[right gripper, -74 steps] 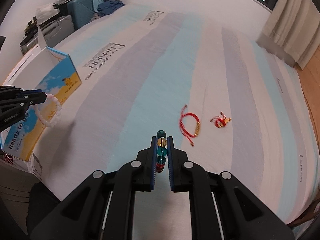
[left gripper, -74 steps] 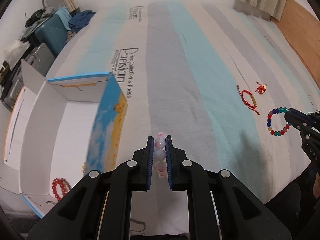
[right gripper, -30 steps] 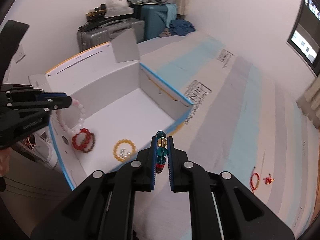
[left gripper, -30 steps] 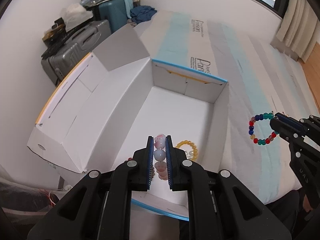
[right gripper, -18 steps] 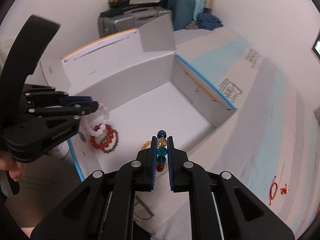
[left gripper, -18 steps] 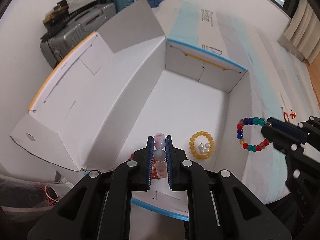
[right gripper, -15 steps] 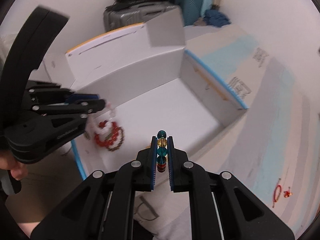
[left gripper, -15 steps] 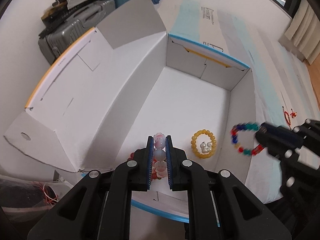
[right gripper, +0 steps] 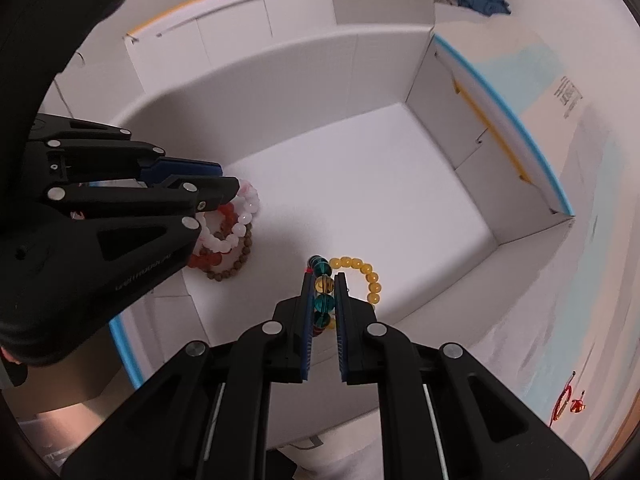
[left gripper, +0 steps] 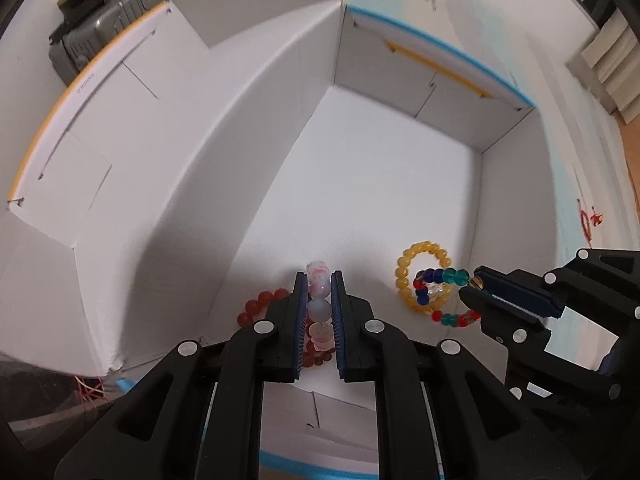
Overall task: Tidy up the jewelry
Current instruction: 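Lower and open both grippers, dropping both bracelets into the box, then move both tools back over the two red cord bracelets on the bed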
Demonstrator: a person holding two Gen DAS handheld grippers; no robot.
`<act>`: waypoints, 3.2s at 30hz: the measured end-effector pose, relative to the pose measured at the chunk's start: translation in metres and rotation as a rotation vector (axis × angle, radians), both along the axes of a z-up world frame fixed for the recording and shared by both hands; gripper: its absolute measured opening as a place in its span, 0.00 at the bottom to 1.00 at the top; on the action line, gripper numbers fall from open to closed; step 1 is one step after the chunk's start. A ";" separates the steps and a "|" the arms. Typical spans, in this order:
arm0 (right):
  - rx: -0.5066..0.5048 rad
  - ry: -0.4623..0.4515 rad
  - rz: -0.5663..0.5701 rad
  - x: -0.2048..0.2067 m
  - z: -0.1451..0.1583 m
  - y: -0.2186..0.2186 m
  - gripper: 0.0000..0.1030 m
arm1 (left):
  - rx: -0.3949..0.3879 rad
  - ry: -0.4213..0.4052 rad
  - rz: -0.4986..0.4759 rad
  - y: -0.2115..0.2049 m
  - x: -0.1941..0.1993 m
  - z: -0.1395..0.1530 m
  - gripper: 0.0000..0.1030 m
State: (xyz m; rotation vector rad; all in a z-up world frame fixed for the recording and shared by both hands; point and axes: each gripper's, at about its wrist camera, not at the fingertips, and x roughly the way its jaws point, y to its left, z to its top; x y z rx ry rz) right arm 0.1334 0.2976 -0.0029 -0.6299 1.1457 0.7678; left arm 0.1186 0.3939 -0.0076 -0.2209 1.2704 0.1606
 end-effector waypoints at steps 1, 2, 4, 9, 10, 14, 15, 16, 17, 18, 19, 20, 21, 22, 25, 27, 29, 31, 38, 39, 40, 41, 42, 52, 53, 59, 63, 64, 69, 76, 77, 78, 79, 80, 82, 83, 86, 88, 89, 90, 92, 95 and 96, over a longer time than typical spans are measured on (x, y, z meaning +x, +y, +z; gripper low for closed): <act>-0.007 0.005 -0.001 0.001 -0.004 0.001 0.09 | -0.004 0.013 -0.004 0.001 0.002 -0.004 0.11; -0.015 0.009 -0.003 0.003 -0.008 0.003 0.09 | -0.009 0.022 -0.010 0.001 0.004 -0.008 0.11; -0.031 0.014 -0.007 0.006 -0.013 0.004 0.09 | -0.007 0.035 -0.012 0.002 0.006 -0.014 0.11; -0.065 0.025 -0.022 0.013 -0.029 0.007 0.09 | -0.015 0.079 -0.006 0.008 0.007 -0.030 0.11; -0.069 0.029 -0.025 0.014 -0.032 0.007 0.09 | -0.016 0.085 -0.005 0.007 0.007 -0.032 0.11; -0.085 0.035 -0.036 0.016 -0.038 0.007 0.09 | -0.011 0.127 -0.003 0.007 0.008 -0.043 0.11; -0.088 0.038 -0.039 0.016 -0.040 0.007 0.09 | -0.009 0.140 -0.003 0.007 0.009 -0.045 0.11; -0.091 0.040 -0.041 0.017 -0.041 0.007 0.09 | -0.015 0.147 -0.005 0.008 0.009 -0.048 0.11; -0.087 0.042 -0.043 0.017 -0.041 0.007 0.09 | -0.018 0.149 -0.007 0.007 0.009 -0.049 0.11; -0.080 0.044 -0.046 0.017 -0.040 0.007 0.09 | -0.018 0.150 -0.008 0.007 0.009 -0.050 0.11; -0.074 0.043 -0.049 0.016 -0.039 0.006 0.09 | -0.017 0.150 -0.007 0.008 0.008 -0.050 0.11; -0.067 0.039 -0.051 0.015 -0.038 0.006 0.09 | -0.019 0.151 -0.004 0.008 0.011 -0.051 0.11; -0.062 0.035 -0.051 0.014 -0.037 0.005 0.09 | -0.021 0.150 -0.001 0.009 0.011 -0.051 0.11; -0.059 0.033 -0.051 0.013 -0.036 0.004 0.09 | -0.021 0.148 0.002 0.011 0.010 -0.050 0.11; -0.054 0.026 -0.063 0.012 -0.035 0.001 0.10 | -0.015 0.139 0.012 0.013 0.006 -0.047 0.12; -0.041 0.022 -0.069 0.011 -0.033 -0.002 0.10 | -0.016 0.133 0.024 0.014 0.004 -0.047 0.13; -0.031 0.014 -0.074 0.009 -0.030 -0.005 0.10 | -0.004 0.130 0.028 0.013 0.003 -0.046 0.13; -0.028 -0.009 -0.069 0.007 -0.026 -0.007 0.14 | 0.020 0.109 0.028 0.012 0.000 -0.041 0.14; 0.032 -0.103 -0.063 0.000 0.000 -0.014 0.40 | 0.067 0.031 0.044 0.004 -0.008 -0.021 0.33; 0.048 -0.111 -0.061 -0.001 0.005 -0.016 0.44 | 0.072 0.023 0.049 0.004 -0.009 -0.019 0.39; 0.057 -0.121 -0.063 -0.001 0.008 -0.018 0.46 | 0.076 0.009 0.058 0.003 -0.010 -0.014 0.43; 0.068 -0.129 -0.065 -0.003 0.012 -0.021 0.47 | 0.075 -0.006 0.065 0.003 -0.012 -0.010 0.44; 0.075 -0.134 -0.066 -0.003 0.014 -0.023 0.49 | 0.071 -0.024 0.067 0.002 -0.013 -0.007 0.46; 0.134 -0.205 -0.098 -0.006 0.043 -0.051 0.66 | 0.086 -0.108 0.083 -0.015 -0.015 0.029 0.67; 0.139 -0.209 -0.101 -0.006 0.045 -0.054 0.66 | 0.087 -0.114 0.080 -0.019 -0.015 0.032 0.68; 0.148 -0.242 -0.111 -0.008 0.060 -0.075 0.67 | 0.104 -0.143 0.067 -0.037 -0.015 0.047 0.81; 0.160 -0.248 -0.127 -0.007 0.067 -0.090 0.69 | 0.110 -0.156 0.056 -0.051 -0.014 0.053 0.87; 0.160 -0.253 -0.132 -0.007 0.068 -0.094 0.70 | 0.114 -0.158 0.054 -0.055 -0.014 0.054 0.88; 0.172 -0.249 -0.159 -0.005 0.073 -0.118 0.81 | 0.132 -0.176 0.051 -0.075 -0.007 0.058 0.94; 0.174 -0.249 -0.208 0.006 0.076 -0.161 0.90 | 0.142 -0.186 0.023 -0.111 0.008 0.060 0.94; 0.175 -0.250 -0.219 0.008 0.077 -0.169 0.91 | 0.146 -0.190 0.016 -0.118 0.011 0.061 0.94; 0.174 -0.250 -0.228 0.010 0.077 -0.176 0.91 | 0.144 -0.192 0.006 -0.126 0.014 0.061 0.94; 0.174 -0.250 -0.238 0.012 0.077 -0.183 0.92 | 0.141 -0.195 -0.003 -0.133 0.018 0.062 0.94; 0.176 -0.249 -0.247 0.013 0.077 -0.191 0.92 | 0.141 -0.197 -0.011 -0.139 0.021 0.062 0.94; 0.178 -0.251 -0.269 0.018 0.078 -0.208 0.93 | 0.143 -0.201 -0.029 -0.154 0.029 0.062 0.94; 0.177 -0.252 -0.278 0.019 0.078 -0.215 0.93 | 0.142 -0.202 -0.038 -0.162 0.033 0.062 0.94; 0.178 -0.258 -0.321 0.029 0.080 -0.245 0.93 | 0.141 -0.211 -0.061 -0.185 0.045 0.063 0.94; 0.178 -0.255 -0.348 0.035 0.080 -0.262 0.93 | 0.143 -0.210 -0.076 -0.203 0.055 0.062 0.94; 0.177 -0.255 -0.359 0.038 0.079 -0.270 0.93 | 0.144 -0.210 -0.083 -0.210 0.060 0.062 0.94; 0.173 -0.257 -0.375 0.042 0.077 -0.281 0.93 | 0.145 -0.214 -0.090 -0.218 0.064 0.061 0.94; 0.165 -0.253 -0.406 0.050 0.073 -0.302 0.93 | 0.144 -0.216 -0.097 -0.232 0.074 0.059 0.94; 0.148 -0.245 -0.444 0.062 0.064 -0.328 0.93 | 0.124 -0.204 -0.114 -0.254 0.090 0.051 0.94; 0.142 -0.240 -0.462 0.067 0.059 -0.341 0.93 | 0.122 -0.201 -0.121 -0.259 0.093 0.048 0.94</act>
